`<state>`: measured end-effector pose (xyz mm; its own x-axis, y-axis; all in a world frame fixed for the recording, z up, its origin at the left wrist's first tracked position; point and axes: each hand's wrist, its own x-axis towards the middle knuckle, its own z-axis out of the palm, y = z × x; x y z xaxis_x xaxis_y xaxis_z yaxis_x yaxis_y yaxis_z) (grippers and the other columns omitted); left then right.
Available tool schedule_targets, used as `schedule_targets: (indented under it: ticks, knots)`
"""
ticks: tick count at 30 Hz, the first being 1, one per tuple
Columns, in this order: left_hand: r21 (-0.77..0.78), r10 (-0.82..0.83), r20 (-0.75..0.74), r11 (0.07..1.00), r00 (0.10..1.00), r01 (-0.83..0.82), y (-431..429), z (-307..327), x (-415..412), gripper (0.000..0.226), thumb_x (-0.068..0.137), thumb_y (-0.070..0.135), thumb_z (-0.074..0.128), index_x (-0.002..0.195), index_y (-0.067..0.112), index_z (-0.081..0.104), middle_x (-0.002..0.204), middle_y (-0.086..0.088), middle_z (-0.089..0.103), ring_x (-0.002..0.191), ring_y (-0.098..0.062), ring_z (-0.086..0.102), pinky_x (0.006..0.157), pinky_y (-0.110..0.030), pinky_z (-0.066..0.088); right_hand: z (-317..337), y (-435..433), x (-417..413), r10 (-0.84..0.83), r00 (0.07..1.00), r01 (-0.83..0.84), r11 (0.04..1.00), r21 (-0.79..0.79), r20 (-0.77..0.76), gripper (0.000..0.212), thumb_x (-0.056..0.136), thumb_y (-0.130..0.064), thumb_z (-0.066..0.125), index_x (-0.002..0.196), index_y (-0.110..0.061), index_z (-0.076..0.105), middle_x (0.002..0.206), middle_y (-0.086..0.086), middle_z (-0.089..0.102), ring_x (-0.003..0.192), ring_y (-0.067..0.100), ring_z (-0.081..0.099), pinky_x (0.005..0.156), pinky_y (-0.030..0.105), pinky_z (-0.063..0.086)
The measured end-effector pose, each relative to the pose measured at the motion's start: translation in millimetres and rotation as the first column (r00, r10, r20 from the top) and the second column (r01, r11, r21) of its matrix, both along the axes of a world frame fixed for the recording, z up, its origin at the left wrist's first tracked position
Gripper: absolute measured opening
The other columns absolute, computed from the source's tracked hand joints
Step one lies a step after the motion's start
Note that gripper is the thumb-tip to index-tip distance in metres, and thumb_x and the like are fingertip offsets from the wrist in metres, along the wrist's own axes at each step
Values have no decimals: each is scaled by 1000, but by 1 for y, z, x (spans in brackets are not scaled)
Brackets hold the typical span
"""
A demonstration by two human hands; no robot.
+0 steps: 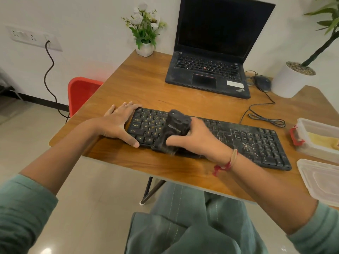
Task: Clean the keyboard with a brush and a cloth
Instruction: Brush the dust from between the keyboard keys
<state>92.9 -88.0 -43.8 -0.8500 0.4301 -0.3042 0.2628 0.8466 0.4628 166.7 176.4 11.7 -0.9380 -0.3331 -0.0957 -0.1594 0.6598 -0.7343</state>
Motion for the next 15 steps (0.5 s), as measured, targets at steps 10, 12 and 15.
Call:
schedule_targets:
  ticks: [10,12,15]
  knots:
    - [0,0,-5,1000,1000,0,1,1,1,150,21,98,56,148,43,-1,163,5,-6,148,-12,-13,117,-43,-17,4,-18,0,-23,999,20,998,-58,-39,18,73,-23,75,70,-14,59,68,0,64,62,13,59,54,23,49]
    - [-1,0,-8,1000,1000,0,1,2,1,150,21,98,57,149,43,-1,163,5,-6,148,-11,-14,117,-44,-18,10,-19,-7,-54,998,52,994,-101,-25,21,73,-22,75,72,-9,59,71,5,66,65,18,61,57,32,50]
    - [1,-3,-3,1000,1000,3,1,1,1,151,22,97,58,149,43,-2,163,6,-6,148,-11,-15,116,-43,-18,9,-21,-15,-133,971,134,991,-8,-201,32,71,-29,73,59,-14,47,54,-2,47,49,12,43,47,26,36]
